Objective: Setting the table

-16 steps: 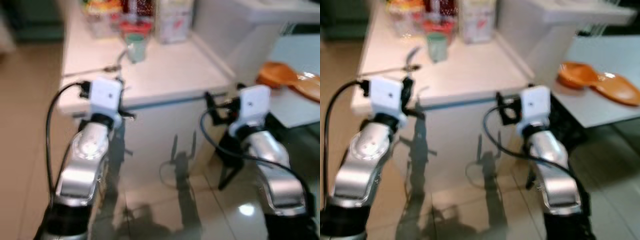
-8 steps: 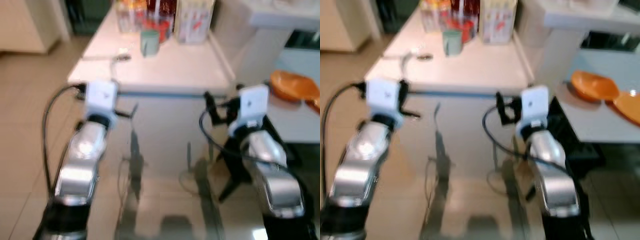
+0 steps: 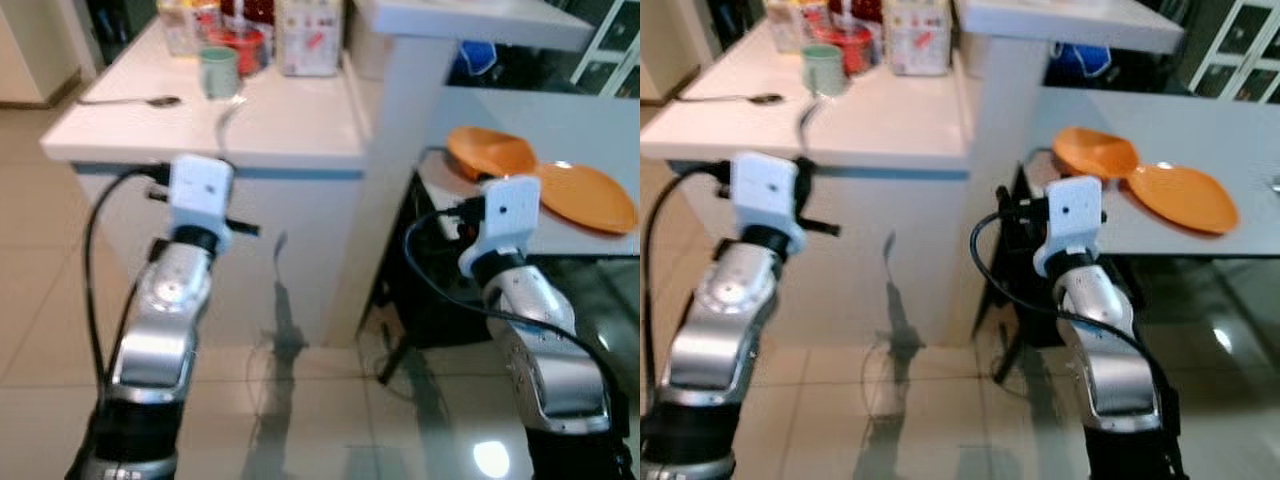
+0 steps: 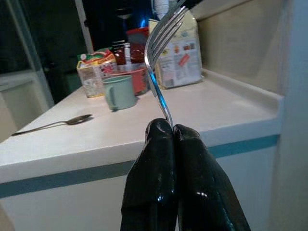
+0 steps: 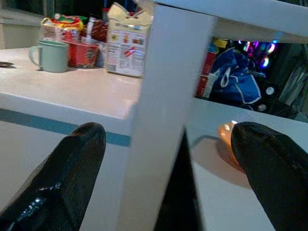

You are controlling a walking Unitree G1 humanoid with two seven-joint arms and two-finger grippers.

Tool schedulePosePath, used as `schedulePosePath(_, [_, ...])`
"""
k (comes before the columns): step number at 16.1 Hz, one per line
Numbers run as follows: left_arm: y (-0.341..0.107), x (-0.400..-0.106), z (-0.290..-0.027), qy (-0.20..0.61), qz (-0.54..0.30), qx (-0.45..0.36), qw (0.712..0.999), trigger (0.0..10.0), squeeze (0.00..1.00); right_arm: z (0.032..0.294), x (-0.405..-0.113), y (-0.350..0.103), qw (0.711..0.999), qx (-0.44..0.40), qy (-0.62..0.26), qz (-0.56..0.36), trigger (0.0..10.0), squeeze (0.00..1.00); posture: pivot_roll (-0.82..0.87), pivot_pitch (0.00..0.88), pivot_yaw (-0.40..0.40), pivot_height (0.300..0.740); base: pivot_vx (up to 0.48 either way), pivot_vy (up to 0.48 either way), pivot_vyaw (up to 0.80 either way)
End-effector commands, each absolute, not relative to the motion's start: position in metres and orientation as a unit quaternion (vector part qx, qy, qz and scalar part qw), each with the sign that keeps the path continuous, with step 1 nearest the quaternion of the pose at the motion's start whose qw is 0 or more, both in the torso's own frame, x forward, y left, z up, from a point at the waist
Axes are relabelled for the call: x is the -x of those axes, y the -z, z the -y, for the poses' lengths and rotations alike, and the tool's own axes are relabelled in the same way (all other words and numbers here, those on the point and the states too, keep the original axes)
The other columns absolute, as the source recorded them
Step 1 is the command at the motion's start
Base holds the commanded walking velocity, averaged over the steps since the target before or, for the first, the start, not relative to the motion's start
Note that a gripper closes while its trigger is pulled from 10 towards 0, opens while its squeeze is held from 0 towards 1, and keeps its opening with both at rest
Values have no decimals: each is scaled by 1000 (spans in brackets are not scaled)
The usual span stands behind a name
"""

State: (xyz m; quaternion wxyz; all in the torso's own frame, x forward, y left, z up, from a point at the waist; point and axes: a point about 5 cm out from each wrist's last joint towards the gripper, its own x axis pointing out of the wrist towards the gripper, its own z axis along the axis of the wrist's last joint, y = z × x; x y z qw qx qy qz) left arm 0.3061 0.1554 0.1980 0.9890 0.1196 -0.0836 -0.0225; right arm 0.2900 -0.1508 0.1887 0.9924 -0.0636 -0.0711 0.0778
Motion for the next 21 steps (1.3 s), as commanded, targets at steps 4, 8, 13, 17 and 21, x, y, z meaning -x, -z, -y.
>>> schedulePosePath(4, [-202, -307, -140, 41, 96, -118, 988, 10000, 0, 166, -291, -188, 995, 67, -46, 66, 10000, 0, 35, 0, -33, 740, 0, -449, 0])
schedulePosePath(8, [-204, -312, -137, 42, 98, -116, 988, 10000, 0, 167, -291, -187, 995, 68, -42, 60, 10000, 0, 35, 0, -36, 740, 0, -449, 0])
schedulePosePath(13, [-203, -314, -139, 43, 95, -116, 988, 10000, 0, 167, -291, -186, 995, 71, -41, 54, 10000, 0, 25, 0, -36, 740, 0, -449, 0])
schedulePosePath(17, [-202, -311, -137, 42, 94, -114, 988, 10000, 0, 167, -292, -184, 996, 70, -40, 50, 10000, 0, 33, 0, -39, 740, 0, -448, 0])
schedulePosePath(21, [-201, -315, -139, 29, 91, -105, 990, 10000, 0, 170, -290, -183, 995, 76, -42, 45, 10000, 0, 31, 0, -42, 740, 0, -328, 0])
